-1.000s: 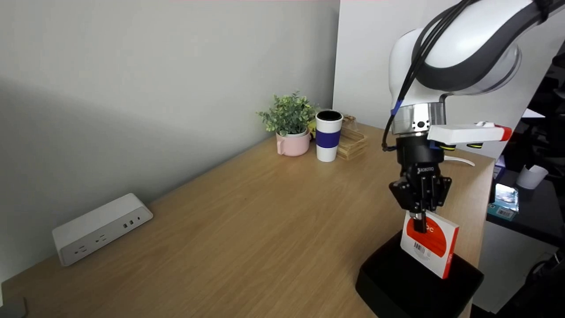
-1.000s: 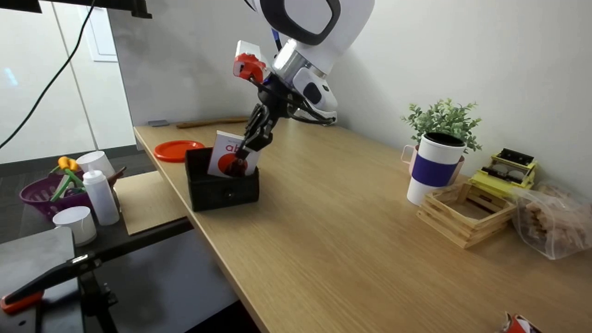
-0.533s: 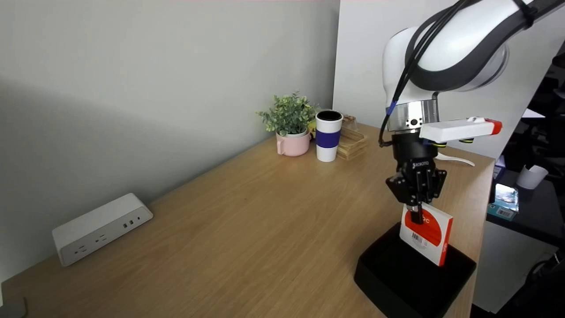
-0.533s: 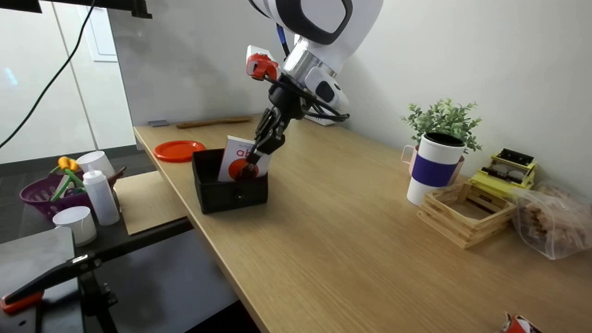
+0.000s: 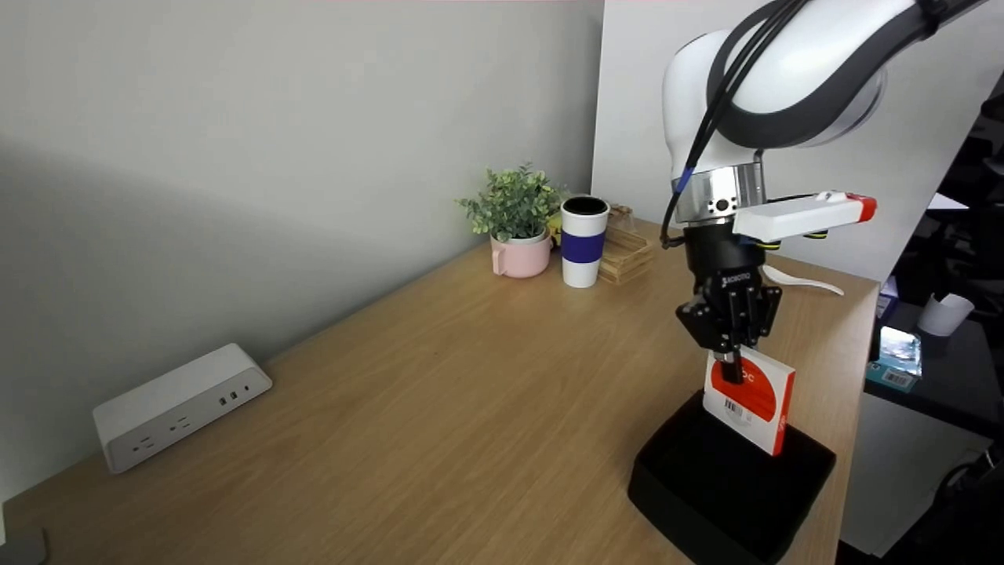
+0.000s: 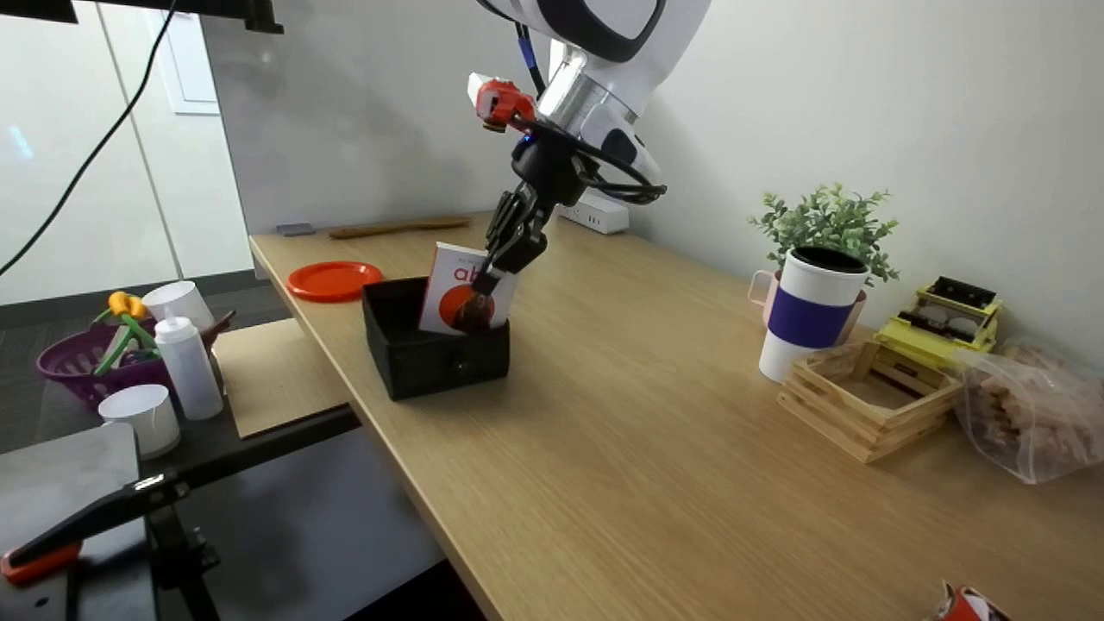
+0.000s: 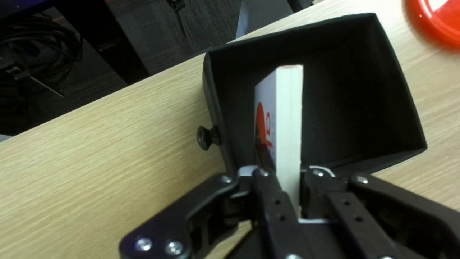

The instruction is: Put the book in the black bowl

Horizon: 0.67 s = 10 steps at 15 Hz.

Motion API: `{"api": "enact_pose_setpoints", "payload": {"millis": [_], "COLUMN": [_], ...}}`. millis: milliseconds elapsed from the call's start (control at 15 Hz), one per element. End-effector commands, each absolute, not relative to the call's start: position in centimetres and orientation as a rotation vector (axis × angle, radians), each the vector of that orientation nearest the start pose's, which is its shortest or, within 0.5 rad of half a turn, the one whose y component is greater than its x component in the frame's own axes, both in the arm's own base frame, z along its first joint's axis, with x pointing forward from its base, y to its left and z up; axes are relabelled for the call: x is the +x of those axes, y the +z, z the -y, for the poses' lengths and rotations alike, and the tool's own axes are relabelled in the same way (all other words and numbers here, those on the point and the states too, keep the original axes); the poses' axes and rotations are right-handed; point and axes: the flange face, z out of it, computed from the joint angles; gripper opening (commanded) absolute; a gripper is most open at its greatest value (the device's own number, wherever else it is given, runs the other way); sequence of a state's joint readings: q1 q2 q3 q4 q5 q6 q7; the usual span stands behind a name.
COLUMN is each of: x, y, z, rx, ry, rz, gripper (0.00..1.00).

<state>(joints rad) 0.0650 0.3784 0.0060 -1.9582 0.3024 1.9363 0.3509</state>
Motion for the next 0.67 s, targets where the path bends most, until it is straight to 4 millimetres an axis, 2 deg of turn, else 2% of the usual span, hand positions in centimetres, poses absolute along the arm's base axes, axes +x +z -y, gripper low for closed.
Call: {"api": "enact_pose_setpoints", "payload": {"millis": [0,600], "x": [57.12,57.23], "y": [26.25,26.3], "z": [-6.72,-7.28], "rx": [-2.86,-2.88], "ry": [0.705,0.73], "rz": [-0.683,-0.703], "gripper": [0.04,0.04]}}
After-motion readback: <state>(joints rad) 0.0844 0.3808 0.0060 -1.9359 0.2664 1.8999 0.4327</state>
